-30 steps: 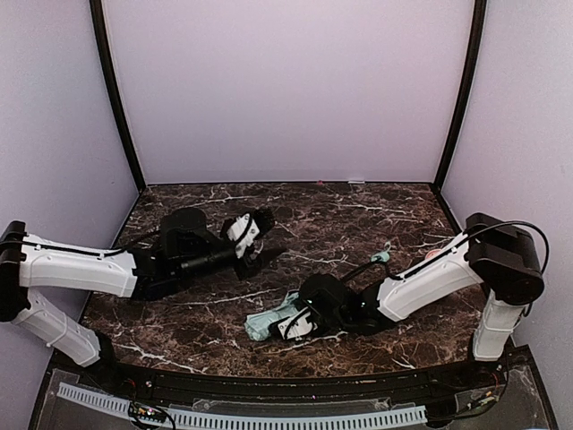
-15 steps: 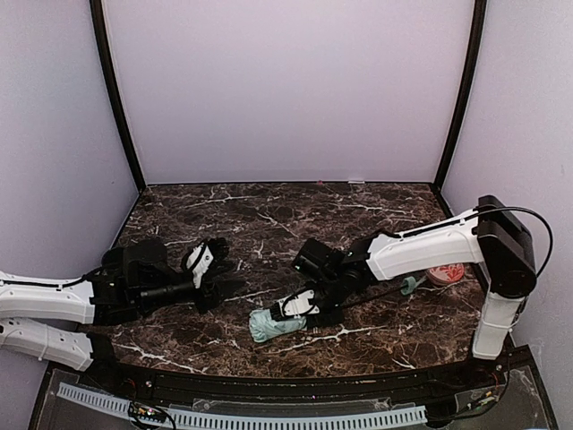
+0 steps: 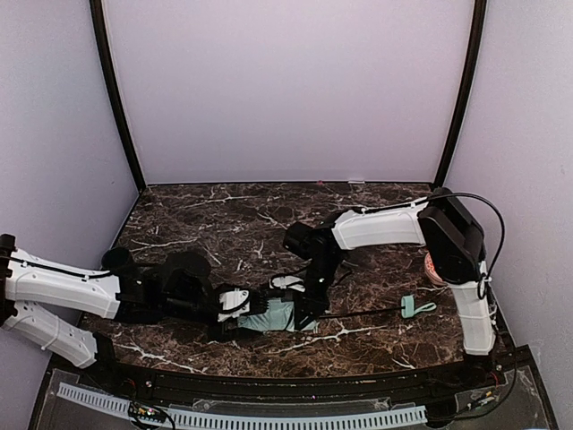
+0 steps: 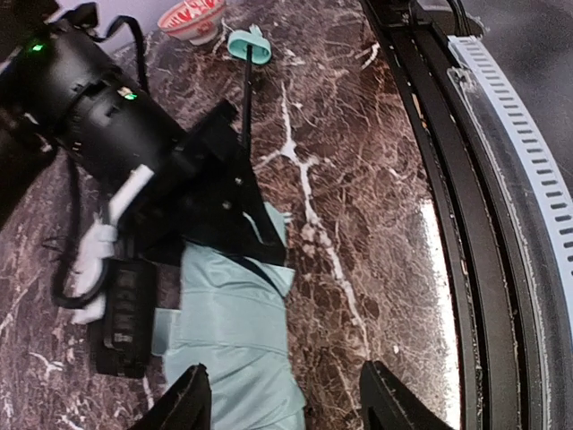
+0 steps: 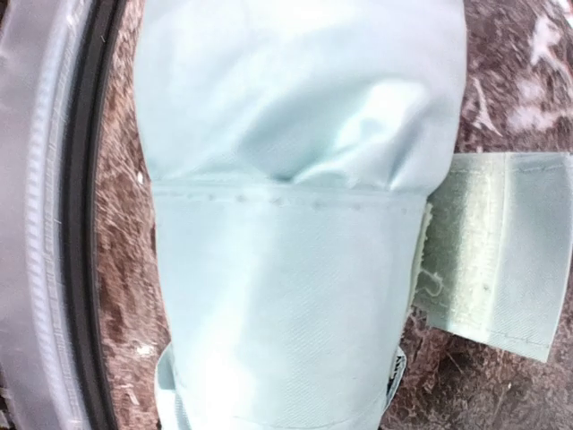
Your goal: Put away the umbrella
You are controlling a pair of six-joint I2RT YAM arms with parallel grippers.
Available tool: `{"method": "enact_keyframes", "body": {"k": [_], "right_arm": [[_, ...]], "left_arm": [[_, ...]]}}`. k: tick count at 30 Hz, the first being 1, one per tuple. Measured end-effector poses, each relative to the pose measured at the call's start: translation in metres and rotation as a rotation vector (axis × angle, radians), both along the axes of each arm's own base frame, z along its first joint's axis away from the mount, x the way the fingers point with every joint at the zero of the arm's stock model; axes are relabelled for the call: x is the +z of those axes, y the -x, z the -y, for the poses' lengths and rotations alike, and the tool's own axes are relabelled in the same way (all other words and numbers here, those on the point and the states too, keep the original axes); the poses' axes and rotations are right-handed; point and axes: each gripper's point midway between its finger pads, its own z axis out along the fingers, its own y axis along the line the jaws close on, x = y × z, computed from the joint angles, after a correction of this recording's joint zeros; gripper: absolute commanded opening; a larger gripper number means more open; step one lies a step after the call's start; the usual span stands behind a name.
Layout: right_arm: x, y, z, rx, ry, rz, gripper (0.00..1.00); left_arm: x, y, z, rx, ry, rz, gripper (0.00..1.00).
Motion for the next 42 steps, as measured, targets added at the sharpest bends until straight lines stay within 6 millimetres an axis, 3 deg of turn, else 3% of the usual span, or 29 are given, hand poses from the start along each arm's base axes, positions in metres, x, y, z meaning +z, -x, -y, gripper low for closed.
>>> {"method": "enact_keyframes", "body": {"k": [5,12,14,15,18,22,24,27,30,32,35,38,40,42], "right_arm": [[0.001,-0.002,-0.003,-0.056,0.003,-0.134,0.47],[0.01,-0.006,-0.01,-0.095,-0.026,-0.159,0.72],[0.012,-0.013,-0.011,-0.111,-0.028,-0.131,0.77],[0.013,-0.018,-0.01,-0.118,-0.028,-0.109,0.85],[0.021,-0.039,-0.008,-0.152,-0.045,-0.024,0.98],[0.056,-0.075,-0.005,-0.232,-0.1,0.134,1.0],[0.084,-0.096,-0.002,-0.295,-0.14,0.248,1.0],[0.14,-0.132,0.009,-0.462,-0.247,0.458,1.0],[0.201,-0.163,0.044,-0.73,-0.393,0.62,1.0],[0.236,-0.175,0.085,-0.936,-0.51,0.67,0.99],[0.261,-0.182,0.141,-1.181,-0.584,0.681,0.76],[0.255,-0.182,0.167,-1.368,-0.526,0.615,0.63],[0.225,-0.177,0.183,-1.483,-0.391,0.552,0.63],[0.181,-0.166,0.205,-1.595,-0.207,0.506,0.69]], "left_arm": [[-0.03,0.002,0.002,-0.033,-0.09,-0.009,0.67],[-0.062,-0.018,-0.001,0.007,-0.212,0.07,0.71],[-0.064,-0.025,0.001,0.021,-0.228,0.087,0.71],[-0.063,-0.026,0.002,0.024,-0.226,0.093,0.71],[-0.059,-0.028,0.004,0.028,-0.214,0.102,0.71],[-0.047,-0.029,0.005,0.043,-0.18,0.105,0.69],[-0.029,-0.03,0.007,0.064,-0.126,0.106,0.68],[-0.001,-0.035,0.005,0.138,-0.038,0.077,0.66],[0.017,-0.053,-0.003,0.29,0.024,-0.039,0.65],[0.023,-0.069,-0.012,0.431,0.038,-0.142,0.65],[0.029,-0.091,-0.03,0.671,0.066,-0.32,0.7],[0.017,-0.09,-0.047,0.83,0.051,-0.478,0.71],[0.0,-0.083,-0.055,0.893,0.015,-0.577,0.72],[-0.02,-0.073,-0.062,0.938,-0.021,-0.67,0.72]]}}
